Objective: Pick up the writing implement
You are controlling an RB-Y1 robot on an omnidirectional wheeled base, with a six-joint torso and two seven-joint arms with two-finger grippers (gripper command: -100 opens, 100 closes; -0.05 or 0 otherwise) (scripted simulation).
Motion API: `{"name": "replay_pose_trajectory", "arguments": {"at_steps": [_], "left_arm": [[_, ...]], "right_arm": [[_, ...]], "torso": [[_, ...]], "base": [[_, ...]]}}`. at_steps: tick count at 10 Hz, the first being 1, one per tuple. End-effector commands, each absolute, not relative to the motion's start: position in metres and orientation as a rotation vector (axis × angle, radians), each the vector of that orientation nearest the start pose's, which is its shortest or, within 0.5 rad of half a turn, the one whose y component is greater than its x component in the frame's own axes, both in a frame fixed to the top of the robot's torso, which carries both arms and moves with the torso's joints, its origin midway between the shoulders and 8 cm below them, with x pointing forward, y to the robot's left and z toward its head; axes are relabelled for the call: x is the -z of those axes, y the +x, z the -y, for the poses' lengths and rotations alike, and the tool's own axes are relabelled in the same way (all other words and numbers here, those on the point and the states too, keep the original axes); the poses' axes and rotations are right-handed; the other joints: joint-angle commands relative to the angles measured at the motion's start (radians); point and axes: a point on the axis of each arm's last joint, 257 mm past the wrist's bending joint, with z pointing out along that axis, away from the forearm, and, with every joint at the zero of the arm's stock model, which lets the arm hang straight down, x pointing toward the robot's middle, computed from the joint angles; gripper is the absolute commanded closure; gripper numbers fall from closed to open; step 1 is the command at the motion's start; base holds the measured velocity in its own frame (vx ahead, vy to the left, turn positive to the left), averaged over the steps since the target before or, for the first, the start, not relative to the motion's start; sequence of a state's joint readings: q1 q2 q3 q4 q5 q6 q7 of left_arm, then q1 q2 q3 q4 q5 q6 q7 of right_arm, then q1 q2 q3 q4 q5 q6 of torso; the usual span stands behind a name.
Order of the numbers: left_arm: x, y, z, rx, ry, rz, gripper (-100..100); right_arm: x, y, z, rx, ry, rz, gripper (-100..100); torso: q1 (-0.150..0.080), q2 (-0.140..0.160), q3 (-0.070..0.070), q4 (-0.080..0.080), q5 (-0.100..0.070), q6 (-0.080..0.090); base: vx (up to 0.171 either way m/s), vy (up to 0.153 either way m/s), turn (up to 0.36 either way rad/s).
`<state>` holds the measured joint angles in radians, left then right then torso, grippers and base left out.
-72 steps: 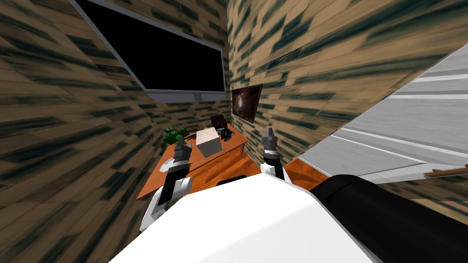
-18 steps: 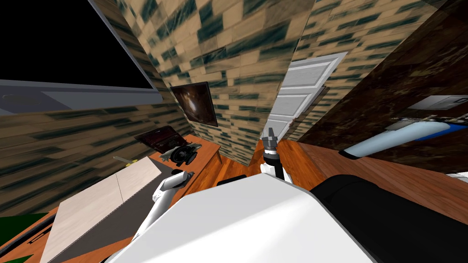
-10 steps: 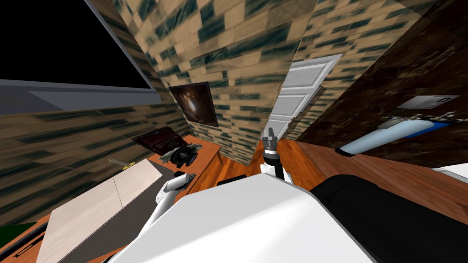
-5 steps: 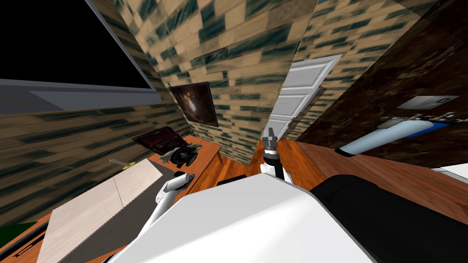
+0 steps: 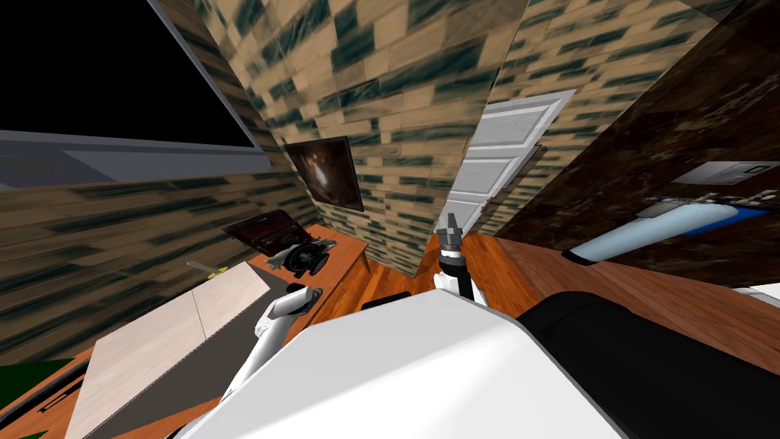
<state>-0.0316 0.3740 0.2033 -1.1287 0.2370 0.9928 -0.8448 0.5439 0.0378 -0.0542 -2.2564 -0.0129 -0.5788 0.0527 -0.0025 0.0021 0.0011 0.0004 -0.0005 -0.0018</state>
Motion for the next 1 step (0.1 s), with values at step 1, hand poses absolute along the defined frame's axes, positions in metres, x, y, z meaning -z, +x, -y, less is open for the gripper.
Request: {"name": "replay_pose_trajectory", "arguments": {"at_steps": [1], "left_arm": [[0.5251,0.3116,-0.4667,-0.107,-1.372,-2.501,0]], "right_arm": [[-0.0157,0.3264,0.3057,-1.191,0.651,-0.574,0]], "torso": [[0.000,0.000,0.000,0.000,0.000,0.000]], "base": [[-0.002,-0.006,-0.001]]}}
